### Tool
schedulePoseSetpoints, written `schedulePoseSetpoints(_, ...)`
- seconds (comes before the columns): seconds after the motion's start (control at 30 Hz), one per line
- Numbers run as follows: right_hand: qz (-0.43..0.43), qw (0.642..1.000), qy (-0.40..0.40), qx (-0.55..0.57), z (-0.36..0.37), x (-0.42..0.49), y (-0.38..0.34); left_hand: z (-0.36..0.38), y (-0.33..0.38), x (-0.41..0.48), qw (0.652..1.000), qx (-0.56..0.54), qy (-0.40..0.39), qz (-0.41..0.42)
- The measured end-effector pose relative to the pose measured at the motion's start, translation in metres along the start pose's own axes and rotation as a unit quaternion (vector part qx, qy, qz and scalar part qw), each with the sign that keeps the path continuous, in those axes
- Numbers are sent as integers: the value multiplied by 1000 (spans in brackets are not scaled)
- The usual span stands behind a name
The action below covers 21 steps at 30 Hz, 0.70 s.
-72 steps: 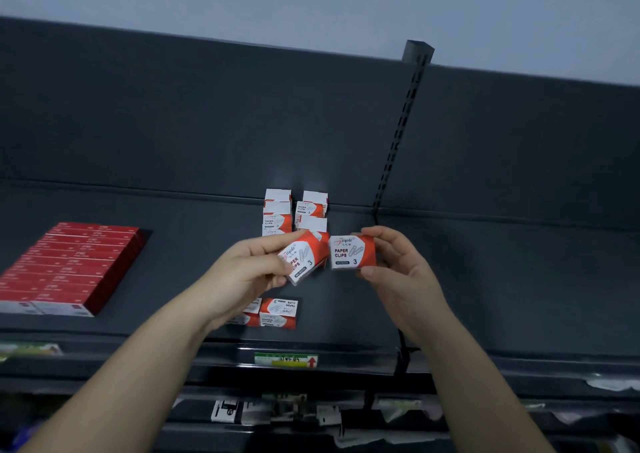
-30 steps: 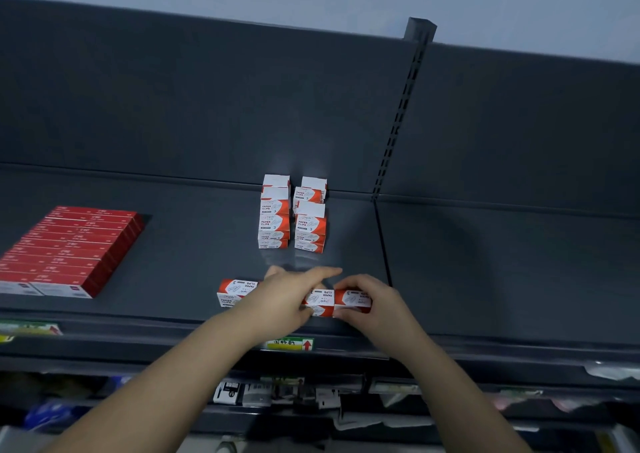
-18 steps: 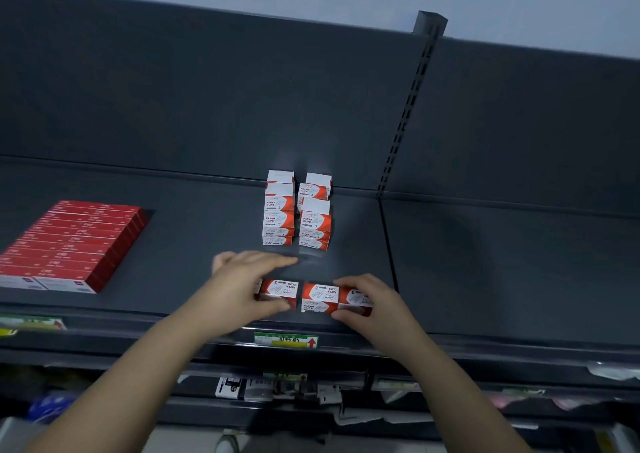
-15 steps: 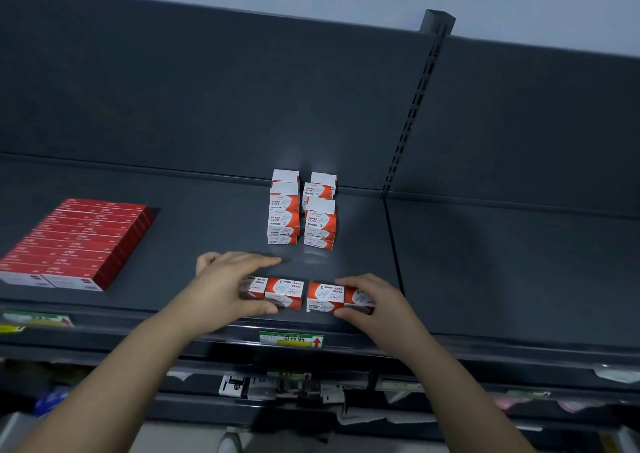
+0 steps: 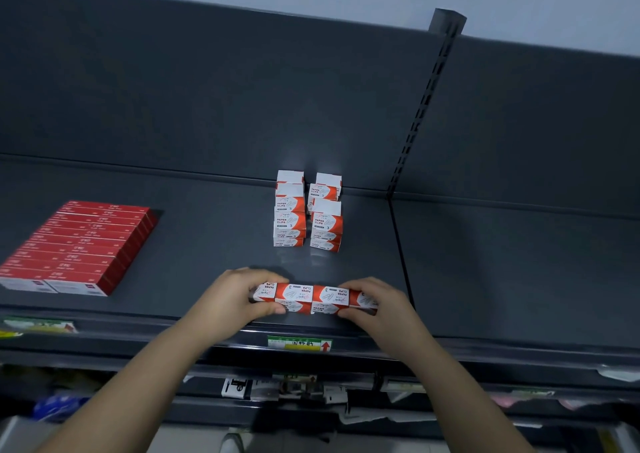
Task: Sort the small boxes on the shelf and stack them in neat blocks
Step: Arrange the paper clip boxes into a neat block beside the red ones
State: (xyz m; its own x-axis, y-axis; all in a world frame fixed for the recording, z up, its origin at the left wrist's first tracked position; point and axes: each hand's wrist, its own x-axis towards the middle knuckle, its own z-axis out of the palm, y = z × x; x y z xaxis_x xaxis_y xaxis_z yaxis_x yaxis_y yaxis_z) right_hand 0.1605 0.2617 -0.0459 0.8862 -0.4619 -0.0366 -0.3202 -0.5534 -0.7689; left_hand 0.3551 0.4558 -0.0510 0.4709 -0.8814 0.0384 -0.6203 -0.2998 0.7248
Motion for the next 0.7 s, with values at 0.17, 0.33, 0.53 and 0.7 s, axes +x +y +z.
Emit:
schedulePoseSetpoints(0.17, 21, 1000, 1, 17, -3, 1, 0, 0, -2, 2, 1000, -24, -10, -10)
schedulePoseSetpoints(0.33, 20, 1000, 9, 19, -4, 0, -1, 1, -6, 2, 998, -54, 0, -31)
schedulePoseSetpoints(0.53, 8, 1000, 18, 0, -1, -1, -1, 1, -6, 2, 997, -65, 0, -29)
schedulePoseSetpoints(0.7, 4, 999, 10, -34, -1, -2, -4, 1, 0, 0, 999, -44, 0, -5)
